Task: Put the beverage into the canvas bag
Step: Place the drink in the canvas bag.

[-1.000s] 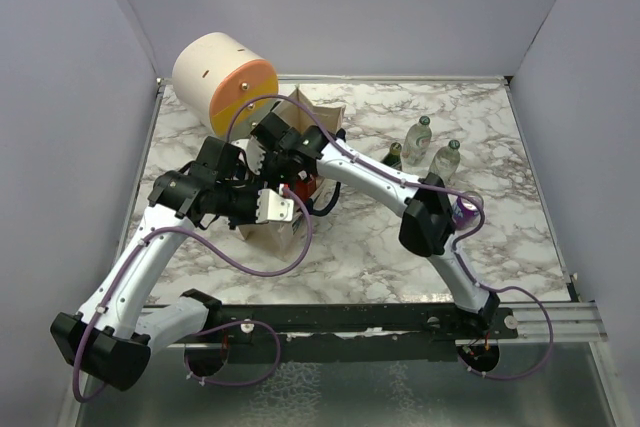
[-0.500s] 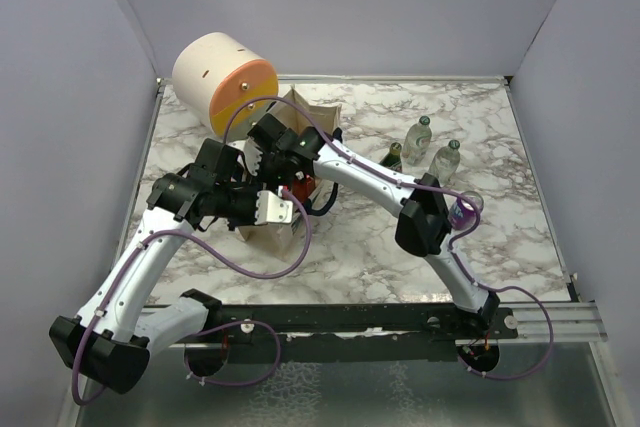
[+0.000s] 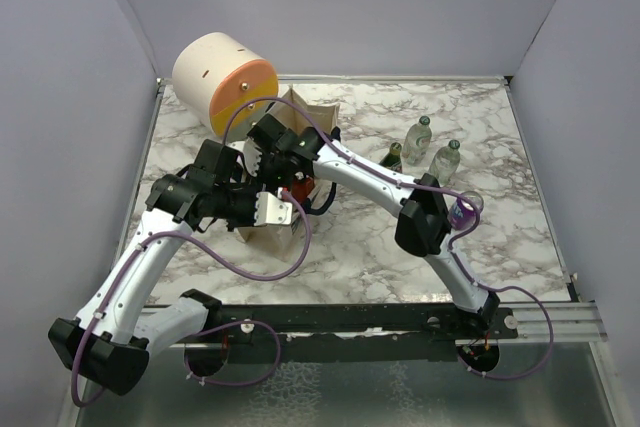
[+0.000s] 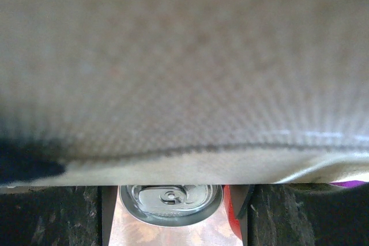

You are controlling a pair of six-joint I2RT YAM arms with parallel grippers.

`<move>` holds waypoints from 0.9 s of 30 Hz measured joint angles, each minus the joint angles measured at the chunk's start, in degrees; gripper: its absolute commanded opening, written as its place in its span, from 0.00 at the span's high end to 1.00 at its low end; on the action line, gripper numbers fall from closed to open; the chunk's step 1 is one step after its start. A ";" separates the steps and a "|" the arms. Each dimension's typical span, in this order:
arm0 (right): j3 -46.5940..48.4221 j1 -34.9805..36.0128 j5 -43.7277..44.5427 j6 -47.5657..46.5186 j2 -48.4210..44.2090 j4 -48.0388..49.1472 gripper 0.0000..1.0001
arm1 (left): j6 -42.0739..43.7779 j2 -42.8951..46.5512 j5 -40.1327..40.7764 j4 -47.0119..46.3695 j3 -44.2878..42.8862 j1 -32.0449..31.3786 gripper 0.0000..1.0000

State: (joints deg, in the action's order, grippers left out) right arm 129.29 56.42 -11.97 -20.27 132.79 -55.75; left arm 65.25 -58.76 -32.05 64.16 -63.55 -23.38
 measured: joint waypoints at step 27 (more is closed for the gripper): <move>-2.32 -1.16 -2.36 -1.46 -3.37 -3.50 0.99 | -1.95 0.52 0.07 0.20 0.00 0.00 1.00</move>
State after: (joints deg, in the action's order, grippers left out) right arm 126.98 55.27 -14.33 -21.74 129.43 -59.24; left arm 63.31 -58.24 -31.99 64.36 -63.55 -23.38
